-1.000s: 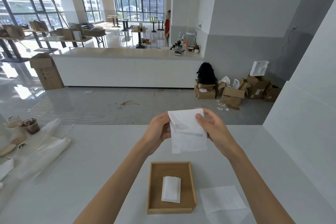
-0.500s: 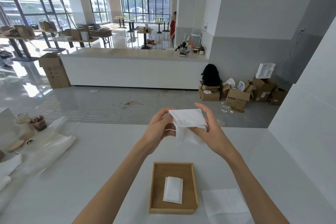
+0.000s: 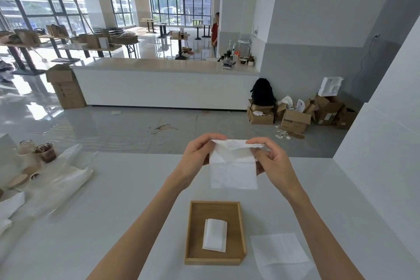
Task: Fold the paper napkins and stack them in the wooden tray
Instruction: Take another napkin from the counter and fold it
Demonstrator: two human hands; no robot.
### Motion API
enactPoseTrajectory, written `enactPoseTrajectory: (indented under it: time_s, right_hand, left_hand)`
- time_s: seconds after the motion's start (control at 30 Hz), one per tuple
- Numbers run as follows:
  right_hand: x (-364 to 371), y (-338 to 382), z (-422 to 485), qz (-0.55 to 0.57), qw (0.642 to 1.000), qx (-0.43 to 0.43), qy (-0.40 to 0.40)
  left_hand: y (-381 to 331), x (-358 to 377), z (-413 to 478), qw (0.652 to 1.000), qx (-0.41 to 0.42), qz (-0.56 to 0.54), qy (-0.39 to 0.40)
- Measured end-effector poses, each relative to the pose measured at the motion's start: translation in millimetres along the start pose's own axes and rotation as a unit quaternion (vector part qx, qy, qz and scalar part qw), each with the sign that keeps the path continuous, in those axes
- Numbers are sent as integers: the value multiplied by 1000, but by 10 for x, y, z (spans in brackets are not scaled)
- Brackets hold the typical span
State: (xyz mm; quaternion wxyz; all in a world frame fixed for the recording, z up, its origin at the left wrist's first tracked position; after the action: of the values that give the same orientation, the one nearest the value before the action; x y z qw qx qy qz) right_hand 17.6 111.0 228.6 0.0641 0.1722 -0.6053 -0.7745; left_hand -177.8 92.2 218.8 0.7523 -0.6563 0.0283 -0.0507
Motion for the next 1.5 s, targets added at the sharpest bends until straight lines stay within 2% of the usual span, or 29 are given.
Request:
enactPoseTrajectory:
  time_s: [0.13, 0.3, 0.43, 0.53, 0.63, 0.7, 0.83, 0.9, 1.03, 1.17, 1.3, 1.37, 1.5]
  right_hand:
    - [3, 86, -26, 3, 999, -32, 11]
    - [40, 57, -28, 6, 998, -30, 47]
    - [111, -85, -24, 61, 994, 38, 77]
    - [181, -259, -9, 102, 984, 111, 92]
    - [295, -473, -6, 210, 951, 194, 114]
    - [319, -570, 15, 217, 946, 213, 115]
    - [281, -671, 61, 154, 965, 204, 63]
    - [320, -688, 56, 175, 962, 203, 59]
    - [492, -703, -5, 215, 944, 220, 117]
    - [365, -735, 54, 219, 952, 209, 55]
    - [233, -623, 112, 201, 962, 173, 62]
    - [202, -528, 125, 210, 964, 144, 76]
    - [127, -328, 124, 188, 978, 74, 56]
  left_hand:
    - [30, 32, 0, 1000, -3, -7, 9]
    - [59, 43, 13, 1000, -2, -14, 9]
    - [92, 35, 24, 1000, -13, -25, 7]
    - [204, 55, 34, 997, -63, -50, 19]
    - [370, 62, -19, 993, -120, -1, 4]
    - [498, 16, -45, 989, -143, 27, -28]
    - [675, -41, -112, 984, -164, 25, -62]
    - [684, -34, -136, 985, -159, 11, -61]
    - [599, -28, -142, 991, -119, -25, -58]
    - [498, -9, -136, 993, -105, -51, -11]
    - [445, 5, -129, 994, -94, -25, 52]
    - [403, -15, -124, 995, -74, -39, 60]
    - [320, -39, -98, 995, -41, -74, 50]
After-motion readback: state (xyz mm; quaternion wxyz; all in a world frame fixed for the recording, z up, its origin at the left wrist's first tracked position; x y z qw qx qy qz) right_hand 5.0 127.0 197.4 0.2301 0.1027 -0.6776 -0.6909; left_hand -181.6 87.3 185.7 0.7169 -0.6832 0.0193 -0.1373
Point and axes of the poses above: each hand's wrist, its own z-axis towards the middle knuckle, its own x-axis out of the palm, y = z × x, the point moved 9 cm from there along z, towards the middle knuckle, and after that the axes turned 7 degrees about y, right-handed, at the moved point
